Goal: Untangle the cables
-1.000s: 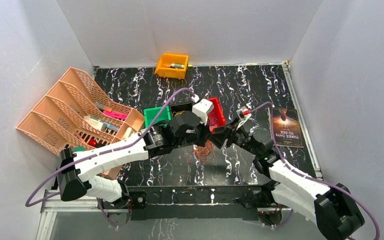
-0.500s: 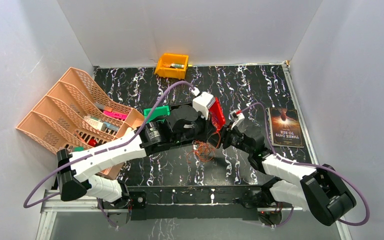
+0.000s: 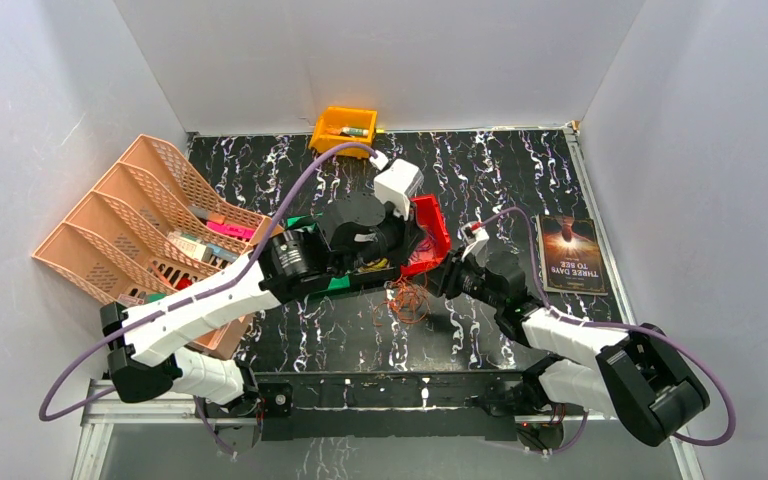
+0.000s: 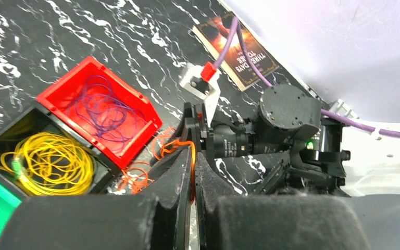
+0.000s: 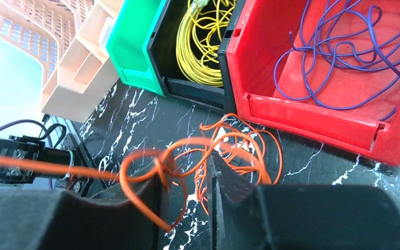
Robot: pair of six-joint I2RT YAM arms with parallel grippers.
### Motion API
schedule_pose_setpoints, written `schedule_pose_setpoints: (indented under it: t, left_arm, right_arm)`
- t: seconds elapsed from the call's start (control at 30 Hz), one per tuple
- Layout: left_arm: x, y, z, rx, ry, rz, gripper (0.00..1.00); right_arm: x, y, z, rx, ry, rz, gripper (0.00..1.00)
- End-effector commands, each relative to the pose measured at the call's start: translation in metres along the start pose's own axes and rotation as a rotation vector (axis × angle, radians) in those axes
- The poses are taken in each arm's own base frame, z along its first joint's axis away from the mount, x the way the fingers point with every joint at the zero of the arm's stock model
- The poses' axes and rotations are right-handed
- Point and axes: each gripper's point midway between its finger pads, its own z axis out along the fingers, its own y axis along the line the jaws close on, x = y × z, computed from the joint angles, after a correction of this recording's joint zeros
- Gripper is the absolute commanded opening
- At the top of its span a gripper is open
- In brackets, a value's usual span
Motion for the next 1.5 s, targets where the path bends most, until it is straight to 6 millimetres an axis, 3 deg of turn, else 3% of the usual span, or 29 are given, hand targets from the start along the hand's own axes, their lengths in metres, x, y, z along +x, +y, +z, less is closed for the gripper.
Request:
schedule_pose_setpoints:
  t: [0.0, 0.3, 0.8, 1.03, 1.23, 1.47]
  left_arm:
    - [-0.047, 0.019, -0.037, -0.088, -0.113, 0.049, 0.0]
    - [-0.067, 0.073, -0.08, -0.35, -0.172, 0.11, 0.0]
    - [-0.066, 0.13, -0.111, -0.549, -0.165, 0.117, 0.0]
    - [-0.062, 0.154, -0.108, -0.588, -0.121, 0.105, 0.0]
    - [-0.051, 0.167, -0.1, -0.624, -0.073, 0.104, 0.0]
    - [-0.039, 0.195, -0.098, -0.697, -0.027, 0.072, 0.0]
  right_arm:
    - [0.003, -0.009, -0.005, 0.042, -0.016, -0.003, 0.35]
    - [0.008, -0.018, -0.017, 0.109, -0.001, -0.014, 0.34]
    - [0.014, -0.019, -0.04, 0.148, 0.014, -0.049, 0.51]
    - [0.019, -0.025, -0.048, 0.186, 0.018, -0.062, 0.63]
    - [0.013, -0.024, -0.05, 0.192, -0.006, -0.07, 0.65]
    - [0.011, -0.022, -0.049, 0.186, 0.002, -0.076, 0.66]
